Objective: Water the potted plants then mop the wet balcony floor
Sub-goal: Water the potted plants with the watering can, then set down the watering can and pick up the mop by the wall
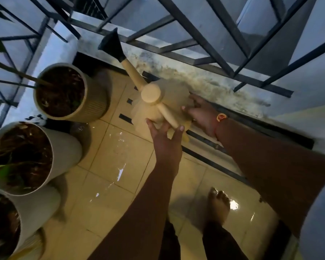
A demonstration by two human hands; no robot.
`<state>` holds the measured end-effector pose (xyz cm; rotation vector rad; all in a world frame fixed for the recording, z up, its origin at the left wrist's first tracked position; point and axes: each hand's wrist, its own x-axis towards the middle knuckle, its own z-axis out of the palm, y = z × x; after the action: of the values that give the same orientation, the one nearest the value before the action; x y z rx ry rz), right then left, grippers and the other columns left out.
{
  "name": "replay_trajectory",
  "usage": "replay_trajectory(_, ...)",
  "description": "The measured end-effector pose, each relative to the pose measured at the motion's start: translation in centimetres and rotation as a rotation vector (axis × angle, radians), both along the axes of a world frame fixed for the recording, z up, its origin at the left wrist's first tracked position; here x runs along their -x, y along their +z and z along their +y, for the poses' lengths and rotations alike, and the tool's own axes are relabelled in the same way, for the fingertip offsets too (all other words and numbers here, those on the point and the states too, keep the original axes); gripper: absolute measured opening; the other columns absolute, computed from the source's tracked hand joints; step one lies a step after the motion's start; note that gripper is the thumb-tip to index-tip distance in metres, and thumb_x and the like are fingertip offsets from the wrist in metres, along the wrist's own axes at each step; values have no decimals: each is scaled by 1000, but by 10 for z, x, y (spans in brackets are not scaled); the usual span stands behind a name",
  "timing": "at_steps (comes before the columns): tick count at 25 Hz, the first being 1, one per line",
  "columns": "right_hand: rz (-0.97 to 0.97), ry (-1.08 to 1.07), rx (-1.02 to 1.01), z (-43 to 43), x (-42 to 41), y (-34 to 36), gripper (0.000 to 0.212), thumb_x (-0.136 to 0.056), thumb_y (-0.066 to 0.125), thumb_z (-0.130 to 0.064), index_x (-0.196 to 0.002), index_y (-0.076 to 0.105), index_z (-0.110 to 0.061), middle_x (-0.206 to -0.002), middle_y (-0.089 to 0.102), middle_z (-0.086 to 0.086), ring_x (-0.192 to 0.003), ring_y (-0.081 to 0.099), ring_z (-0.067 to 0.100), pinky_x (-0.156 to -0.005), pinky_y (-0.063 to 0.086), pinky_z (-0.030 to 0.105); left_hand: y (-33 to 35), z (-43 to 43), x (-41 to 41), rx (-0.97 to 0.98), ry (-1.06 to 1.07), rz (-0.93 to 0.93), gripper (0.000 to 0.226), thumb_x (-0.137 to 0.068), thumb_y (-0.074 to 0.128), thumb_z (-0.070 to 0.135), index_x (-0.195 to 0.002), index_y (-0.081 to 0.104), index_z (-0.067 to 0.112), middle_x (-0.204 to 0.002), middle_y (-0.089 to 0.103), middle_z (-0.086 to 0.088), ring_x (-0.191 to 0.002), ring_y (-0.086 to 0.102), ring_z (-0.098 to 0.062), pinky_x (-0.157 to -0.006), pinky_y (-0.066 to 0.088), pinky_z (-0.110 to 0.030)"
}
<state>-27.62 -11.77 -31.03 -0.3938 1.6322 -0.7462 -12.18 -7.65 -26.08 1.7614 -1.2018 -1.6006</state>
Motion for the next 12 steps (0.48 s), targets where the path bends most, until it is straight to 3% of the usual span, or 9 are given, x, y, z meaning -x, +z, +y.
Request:
replay_trajectory(3,13,47,7,-1,5,-17,63,-90,74,-20,-147,49,-31,-152,48,4,-125,55,19,-109,48,40,-14,-4,0,19,-3,-52,30,-96,73,22,-126,71,16,-175,-9,10,-162,10,-22,-126,31,-44)
replay_trajectory(7,10,48,47,-5,3,-33,62,-90,74,-18,-146,52,-27,-152,48,5,-123,53,15,-110,46,34,-34,1,2,32,-3,-114,24,-94,76,20,-116,73,9,-175,-9,10,-162,6,-18,-116,30,-26)
replay_trajectory(12,25,185,49,-1,10,-32,68,-91,72,-36,-152,42,-32,-157,42,1,-137,47,18,-115,42,40,-40,3,-1,14,-45,-134,15,-94,76,28,-105,67,30,-174,-12,10,-161,8,-19,-117,31,-29)
